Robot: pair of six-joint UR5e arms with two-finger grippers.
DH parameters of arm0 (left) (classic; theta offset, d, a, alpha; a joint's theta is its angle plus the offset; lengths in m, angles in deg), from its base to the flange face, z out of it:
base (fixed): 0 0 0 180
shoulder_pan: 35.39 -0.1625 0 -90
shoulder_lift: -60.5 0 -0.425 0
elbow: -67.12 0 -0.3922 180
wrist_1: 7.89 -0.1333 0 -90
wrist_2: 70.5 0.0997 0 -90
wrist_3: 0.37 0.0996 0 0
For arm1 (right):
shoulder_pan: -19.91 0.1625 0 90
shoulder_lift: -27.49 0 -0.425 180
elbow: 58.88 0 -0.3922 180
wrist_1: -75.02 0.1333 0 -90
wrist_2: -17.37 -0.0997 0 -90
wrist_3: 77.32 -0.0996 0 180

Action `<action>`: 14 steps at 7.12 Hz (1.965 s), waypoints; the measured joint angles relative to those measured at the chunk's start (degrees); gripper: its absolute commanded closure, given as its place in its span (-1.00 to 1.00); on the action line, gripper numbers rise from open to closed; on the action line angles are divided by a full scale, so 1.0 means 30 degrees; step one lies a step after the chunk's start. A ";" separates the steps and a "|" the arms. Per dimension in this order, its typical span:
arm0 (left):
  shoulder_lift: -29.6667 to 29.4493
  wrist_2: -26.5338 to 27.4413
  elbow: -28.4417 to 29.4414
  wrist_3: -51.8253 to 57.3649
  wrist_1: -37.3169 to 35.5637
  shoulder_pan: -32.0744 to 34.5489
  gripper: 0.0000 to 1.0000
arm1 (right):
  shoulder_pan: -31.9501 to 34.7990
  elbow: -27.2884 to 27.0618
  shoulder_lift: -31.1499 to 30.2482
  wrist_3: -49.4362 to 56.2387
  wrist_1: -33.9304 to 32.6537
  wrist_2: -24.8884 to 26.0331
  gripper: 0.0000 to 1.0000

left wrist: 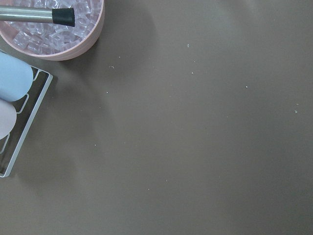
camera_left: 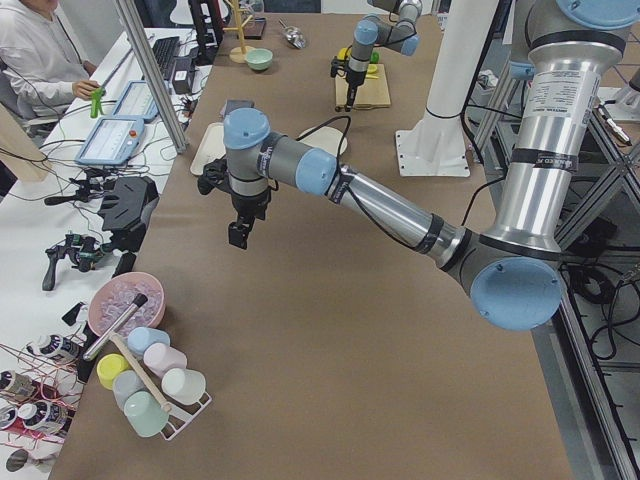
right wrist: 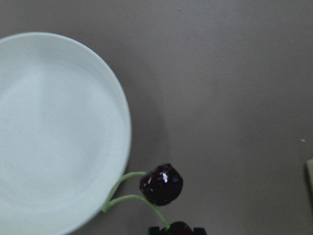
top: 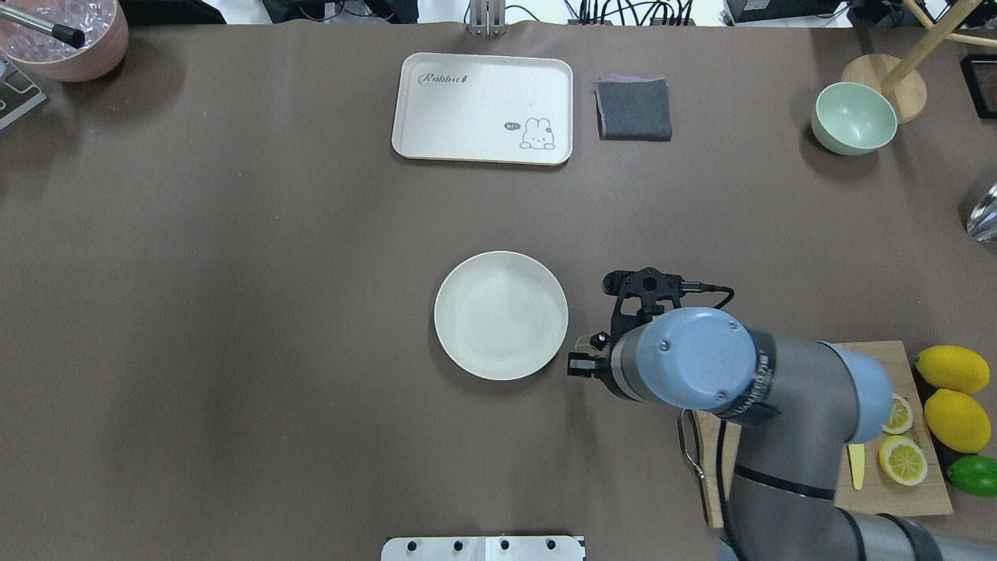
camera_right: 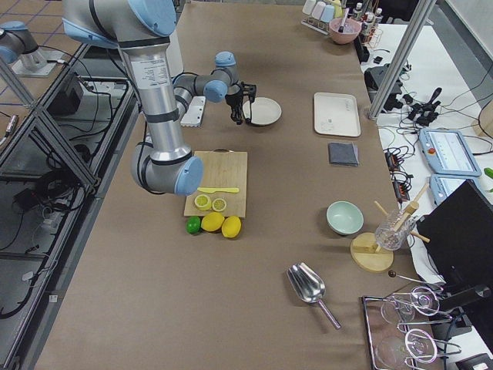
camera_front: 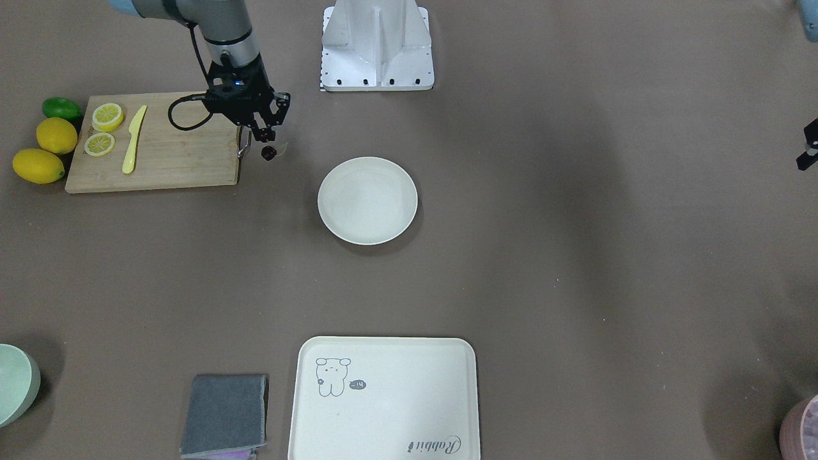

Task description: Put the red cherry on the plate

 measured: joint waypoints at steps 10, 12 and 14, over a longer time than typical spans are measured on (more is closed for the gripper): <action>0.2195 0.0871 0.4206 0.2666 0.0999 0.2795 -0.96 | 0.7548 -0.2131 -0.0118 0.6614 -0.4470 -0.5222 -1.00; 0.2465 0.0865 0.4364 0.4258 -0.0627 0.3471 -0.96 | 1.2152 -0.2618 -0.3572 1.4848 -0.4536 -0.8057 -1.00; 0.2729 0.0856 0.4370 0.4463 -0.0958 0.3579 -0.96 | 1.7691 -0.1638 -0.7048 2.3037 -0.4561 -1.1010 -1.00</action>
